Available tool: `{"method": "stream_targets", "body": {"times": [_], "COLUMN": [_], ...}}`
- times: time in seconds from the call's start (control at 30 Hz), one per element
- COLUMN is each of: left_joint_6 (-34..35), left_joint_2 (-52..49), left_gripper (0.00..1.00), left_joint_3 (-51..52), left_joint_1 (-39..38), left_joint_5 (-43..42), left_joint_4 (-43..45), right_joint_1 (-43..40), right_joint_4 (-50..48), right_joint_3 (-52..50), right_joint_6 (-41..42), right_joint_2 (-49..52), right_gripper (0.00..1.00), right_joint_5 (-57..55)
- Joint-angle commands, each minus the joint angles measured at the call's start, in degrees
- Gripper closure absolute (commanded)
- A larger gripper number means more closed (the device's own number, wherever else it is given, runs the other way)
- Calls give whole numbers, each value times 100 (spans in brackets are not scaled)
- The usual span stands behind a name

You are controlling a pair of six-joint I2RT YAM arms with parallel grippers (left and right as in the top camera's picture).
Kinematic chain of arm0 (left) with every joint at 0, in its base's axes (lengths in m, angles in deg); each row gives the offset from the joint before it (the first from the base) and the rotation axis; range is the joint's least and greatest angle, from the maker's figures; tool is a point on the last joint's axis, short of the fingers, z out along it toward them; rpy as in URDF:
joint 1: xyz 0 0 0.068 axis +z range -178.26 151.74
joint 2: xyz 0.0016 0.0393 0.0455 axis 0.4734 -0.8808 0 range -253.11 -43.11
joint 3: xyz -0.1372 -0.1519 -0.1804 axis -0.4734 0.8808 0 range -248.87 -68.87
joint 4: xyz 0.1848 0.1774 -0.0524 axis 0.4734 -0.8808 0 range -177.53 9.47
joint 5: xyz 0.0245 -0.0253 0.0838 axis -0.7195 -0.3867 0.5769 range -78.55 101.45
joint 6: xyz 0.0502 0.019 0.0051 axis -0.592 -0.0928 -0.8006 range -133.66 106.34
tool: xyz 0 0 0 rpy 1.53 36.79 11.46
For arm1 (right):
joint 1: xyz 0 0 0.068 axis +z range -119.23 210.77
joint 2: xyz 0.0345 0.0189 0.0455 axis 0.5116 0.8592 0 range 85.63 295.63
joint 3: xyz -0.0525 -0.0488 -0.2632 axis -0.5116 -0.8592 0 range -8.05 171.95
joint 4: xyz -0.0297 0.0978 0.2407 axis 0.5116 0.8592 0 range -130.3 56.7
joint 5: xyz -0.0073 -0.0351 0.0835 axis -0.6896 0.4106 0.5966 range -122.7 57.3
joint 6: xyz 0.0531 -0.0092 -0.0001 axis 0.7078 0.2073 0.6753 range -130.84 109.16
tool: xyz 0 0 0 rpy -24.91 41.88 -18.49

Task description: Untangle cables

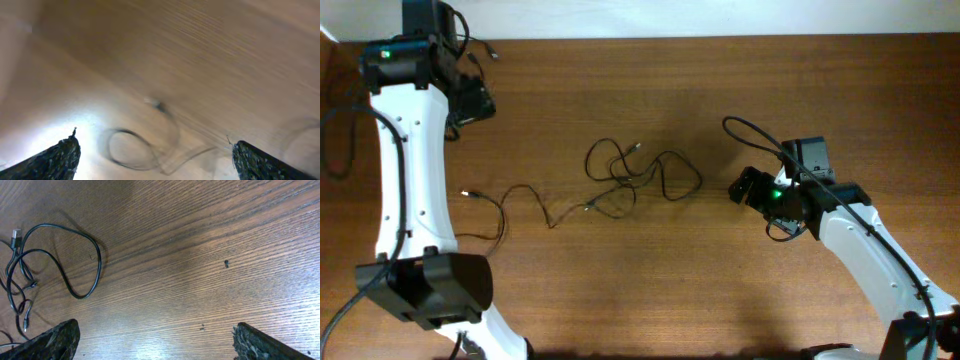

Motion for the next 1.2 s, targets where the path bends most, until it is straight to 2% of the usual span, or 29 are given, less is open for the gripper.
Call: {"method": "stream_targets", "body": {"times": [0.0,0.1,0.17,0.27,0.37,0.5,0.57,0.6,0.67,0.7,0.83,0.93,0.97,1.13,1.17], "left_joint_6": [48,50,247,1360,2264,2859,3440,4159,5007,5427,6432,7318,7514,7510,7512], "left_joint_2": [-31,-31,-31,-31,-31,-31,-31,-31,-31,-31,-31,-31,-31,-31,-31], "left_gripper": [1,2,11,10,9,16,20,18,18,12,5,3,3,6,12], "left_joint_3": [151,527,931,1869,2741,3244,3423,3554,3764,3856,4116,4133,4133,4148,4164], "left_joint_1": [-55,-485,-811,-1235,-1335,-1329,-1338,-1346,-1346,-1346,-1344,-1344,-1344,-1344,-1344], "left_joint_5": [-3491,-3565,-3484,-2942,-2931,-2540,-2544,-2632,-2874,-2857,-3021,-2404,-2391,-1965,-1954], "left_joint_4": [-116,-153,-120,11,313,918,964,960,966,964,992,1421,1528,1685,1692], "right_joint_1": [-4,-4,-4,-4,-4,-4,-4,-4,-4,-4,-4,-4,-4,-4,-4], "right_joint_4": [-55,-31,-35,-35,-35,-37,-37,-39,-35,-33,-37,-35,-35,-35,-35], "right_joint_3": [-50,-50,-50,-50,-50,-50,-50,-50,-50,-50,-50,-50,-50,-50,-50], "right_joint_6": [-66,-68,-66,-66,-68,-66,-66,-66,-66,-68,-66,-66,-66,-68,-68], "right_joint_2": [15,15,15,15,15,15,15,15,15,15,15,15,15,15,15], "right_gripper": [2,2,2,2,2,2,2,2,2,2,2,2,2,2,2], "right_joint_5": [-11,-11,-11,-11,-11,-13,-13,-15,-72,-103,-122,-120,-120,-127,-164]}}
